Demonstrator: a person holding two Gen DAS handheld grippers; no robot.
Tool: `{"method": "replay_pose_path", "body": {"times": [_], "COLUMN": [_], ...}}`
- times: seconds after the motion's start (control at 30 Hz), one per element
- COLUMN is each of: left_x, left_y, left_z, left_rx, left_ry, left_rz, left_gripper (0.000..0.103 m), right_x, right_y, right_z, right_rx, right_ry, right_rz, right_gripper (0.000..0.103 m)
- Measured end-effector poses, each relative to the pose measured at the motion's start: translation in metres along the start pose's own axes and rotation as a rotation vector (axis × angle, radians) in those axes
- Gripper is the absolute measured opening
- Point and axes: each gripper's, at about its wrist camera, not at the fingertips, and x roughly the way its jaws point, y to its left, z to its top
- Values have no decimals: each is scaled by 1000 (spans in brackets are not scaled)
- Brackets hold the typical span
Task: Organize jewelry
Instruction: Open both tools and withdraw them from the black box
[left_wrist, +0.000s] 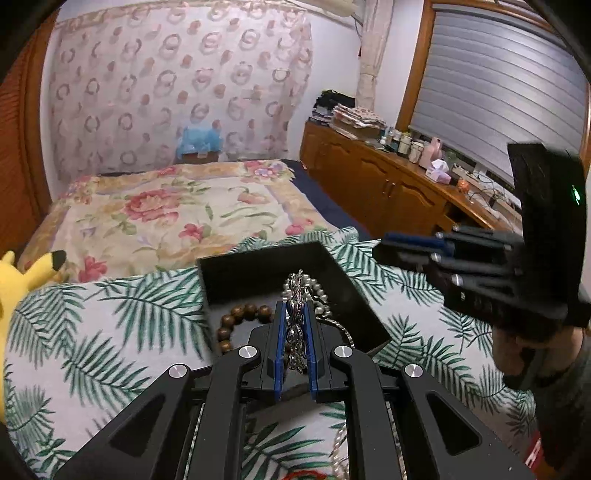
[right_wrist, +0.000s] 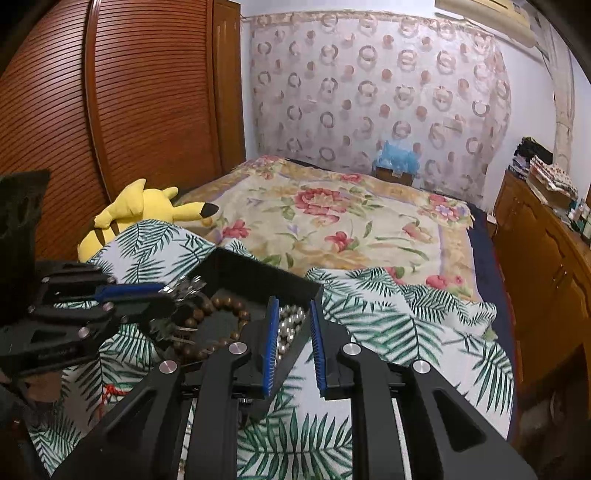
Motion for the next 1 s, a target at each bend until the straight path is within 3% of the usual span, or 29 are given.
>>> {"method": "replay_pose_path", "body": {"times": [0.13, 0.27, 0.47, 1.0], "left_x": [11, 7, -20, -64], "left_y": [-4, -5, -6, 11], "left_z": [0, -3, -18, -83], "left_rx": [16, 26, 40, 1], "left_ry": [29, 32, 11, 27], "left_rz": [-1, 17, 43, 98], "left_gripper": [9, 28, 35, 37], "right_x": [-5, -13, -26, -26], "right_y": [-2, -1, 7, 55], "right_z": [-13, -27, -49, -108], "right_rx": [19, 39, 67, 30], "right_ry": [8, 14, 14, 110], "right_rz": [3, 2, 3, 25], "right_gripper": [19, 19, 19, 19]}}
